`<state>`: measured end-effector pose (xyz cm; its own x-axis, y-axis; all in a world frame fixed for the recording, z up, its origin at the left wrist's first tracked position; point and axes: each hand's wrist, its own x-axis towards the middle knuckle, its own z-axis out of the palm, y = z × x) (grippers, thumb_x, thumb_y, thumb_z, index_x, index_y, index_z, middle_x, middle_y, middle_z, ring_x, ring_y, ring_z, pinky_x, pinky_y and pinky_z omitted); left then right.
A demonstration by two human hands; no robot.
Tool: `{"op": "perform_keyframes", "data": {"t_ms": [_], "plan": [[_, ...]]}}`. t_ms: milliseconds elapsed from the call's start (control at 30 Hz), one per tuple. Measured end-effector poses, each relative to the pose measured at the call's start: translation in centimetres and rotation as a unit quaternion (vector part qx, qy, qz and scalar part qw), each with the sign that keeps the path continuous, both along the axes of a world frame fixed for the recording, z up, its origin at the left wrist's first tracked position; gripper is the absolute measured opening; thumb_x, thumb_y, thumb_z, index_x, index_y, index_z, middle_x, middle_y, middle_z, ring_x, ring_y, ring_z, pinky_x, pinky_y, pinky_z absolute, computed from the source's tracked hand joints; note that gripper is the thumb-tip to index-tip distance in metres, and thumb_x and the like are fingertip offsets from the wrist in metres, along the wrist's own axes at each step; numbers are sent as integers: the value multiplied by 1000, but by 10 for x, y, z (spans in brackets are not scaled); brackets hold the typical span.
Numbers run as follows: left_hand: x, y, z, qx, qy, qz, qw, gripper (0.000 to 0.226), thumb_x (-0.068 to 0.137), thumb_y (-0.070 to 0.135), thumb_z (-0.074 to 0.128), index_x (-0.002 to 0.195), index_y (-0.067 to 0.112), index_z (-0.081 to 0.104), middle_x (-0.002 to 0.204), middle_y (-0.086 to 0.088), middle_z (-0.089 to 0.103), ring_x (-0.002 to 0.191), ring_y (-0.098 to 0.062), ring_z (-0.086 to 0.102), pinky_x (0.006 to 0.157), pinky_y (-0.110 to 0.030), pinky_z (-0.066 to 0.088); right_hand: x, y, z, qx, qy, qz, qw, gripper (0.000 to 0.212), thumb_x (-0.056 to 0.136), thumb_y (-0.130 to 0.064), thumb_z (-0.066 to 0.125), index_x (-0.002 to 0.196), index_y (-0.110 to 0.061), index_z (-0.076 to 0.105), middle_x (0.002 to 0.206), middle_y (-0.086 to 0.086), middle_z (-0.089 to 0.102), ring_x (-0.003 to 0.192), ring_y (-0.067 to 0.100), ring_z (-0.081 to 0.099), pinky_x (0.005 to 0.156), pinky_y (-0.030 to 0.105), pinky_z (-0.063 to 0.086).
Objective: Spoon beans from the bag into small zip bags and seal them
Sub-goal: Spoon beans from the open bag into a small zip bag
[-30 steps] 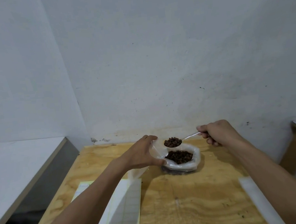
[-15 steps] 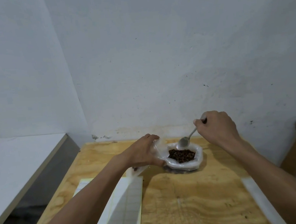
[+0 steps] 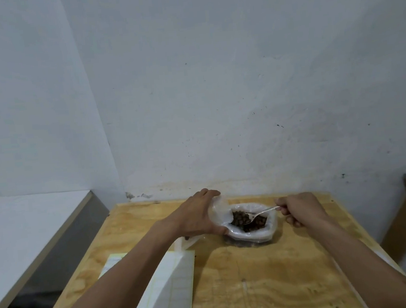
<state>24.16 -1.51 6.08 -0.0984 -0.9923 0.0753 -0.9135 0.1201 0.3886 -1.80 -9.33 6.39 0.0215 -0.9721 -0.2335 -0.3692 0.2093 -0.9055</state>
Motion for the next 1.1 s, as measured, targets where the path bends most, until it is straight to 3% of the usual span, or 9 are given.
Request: {"op": "perform_keyframes", "data": {"t_ms": [200, 367, 633, 833, 1000, 1100], "plan": [[11, 6, 5, 7, 45, 27, 999, 102, 73, 48, 85, 155, 19, 32, 146, 5, 43, 132, -15, 46, 105, -30, 43, -7, -5, 28, -24, -19, 1, 1000, 25, 90, -18, 70, 69, -5, 68, 57, 2, 56, 36, 14, 45, 40, 24, 32], [10, 7, 8, 6, 79, 38, 996, 103, 75, 53, 84, 156, 20, 30, 154, 4, 40, 139, -15, 42, 107, -29, 39, 11, 0, 47, -70, -35, 19, 997, 26, 91, -21, 70, 77, 1, 73, 58, 2, 58, 39, 15, 47, 38, 22, 33], [22, 10, 13, -11, 102, 83, 991, 101, 73, 56, 83, 154, 19, 35, 154, 2, 43, 134, -15, 45, 104, -29, 41, 49, 21, 56, -237, 62, 86, 966, 35, 95, -38, 66, 76, -9, 71, 64, 2, 71, 55, 21, 64, 63, 37, 55], [36, 13, 12, -14, 100, 113, 988, 105, 69, 58, 84, 153, 16, 37, 152, -1, 46, 132, -17, 48, 102, -28, 42, 58, 26, 62, -331, 102, 75, 935, 42, 97, -40, 61, 67, -12, 65, 60, 9, 67, 61, 27, 63, 63, 40, 51], [38, 12, 9, -13, 97, 116, 988, 105, 71, 56, 85, 154, 14, 36, 151, -3, 46, 134, -18, 47, 99, -24, 38, 41, 18, 63, -331, 151, 47, 930, 38, 97, -37, 60, 66, -16, 67, 55, 5, 63, 56, 22, 59, 55, 34, 44], [34, 10, 8, 2, 81, 100, 992, 105, 71, 56, 85, 153, 15, 36, 148, -1, 47, 130, -19, 49, 102, -29, 42, 24, 12, 55, -326, 222, 45, 918, 39, 95, -33, 60, 66, -8, 68, 51, 11, 59, 55, 30, 60, 49, 30, 37]]}}
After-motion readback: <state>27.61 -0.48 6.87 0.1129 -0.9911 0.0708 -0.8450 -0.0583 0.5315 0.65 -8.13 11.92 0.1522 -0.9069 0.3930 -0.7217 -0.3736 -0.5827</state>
